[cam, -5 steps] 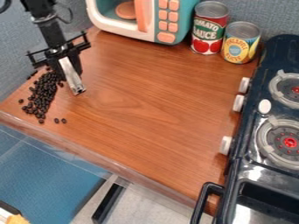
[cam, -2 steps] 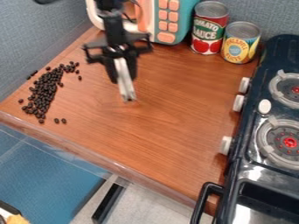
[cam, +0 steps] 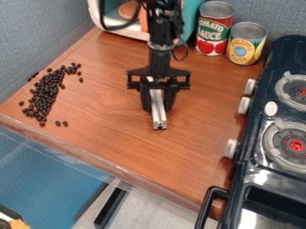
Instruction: Sweep into pile
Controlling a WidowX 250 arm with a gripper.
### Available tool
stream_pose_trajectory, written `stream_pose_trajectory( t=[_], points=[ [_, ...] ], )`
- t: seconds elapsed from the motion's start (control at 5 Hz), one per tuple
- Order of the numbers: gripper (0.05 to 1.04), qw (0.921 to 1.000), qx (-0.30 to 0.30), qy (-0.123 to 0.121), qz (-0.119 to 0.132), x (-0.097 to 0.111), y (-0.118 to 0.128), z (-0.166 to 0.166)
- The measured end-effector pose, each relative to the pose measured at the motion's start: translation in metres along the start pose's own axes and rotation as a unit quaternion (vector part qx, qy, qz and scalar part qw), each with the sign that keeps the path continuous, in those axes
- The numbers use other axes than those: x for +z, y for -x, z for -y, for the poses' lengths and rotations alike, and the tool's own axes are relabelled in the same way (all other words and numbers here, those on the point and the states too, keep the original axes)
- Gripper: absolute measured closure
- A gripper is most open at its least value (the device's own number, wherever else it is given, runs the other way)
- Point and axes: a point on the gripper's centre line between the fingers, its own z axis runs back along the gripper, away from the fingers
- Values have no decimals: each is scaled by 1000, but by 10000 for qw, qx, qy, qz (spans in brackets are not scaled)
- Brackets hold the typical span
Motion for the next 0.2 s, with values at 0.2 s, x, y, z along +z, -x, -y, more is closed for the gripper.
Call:
stream_pose_trajectory(
  t=[0.2],
  points=[
    [105,9999,-32,161,46,12,7,-13]
  ],
)
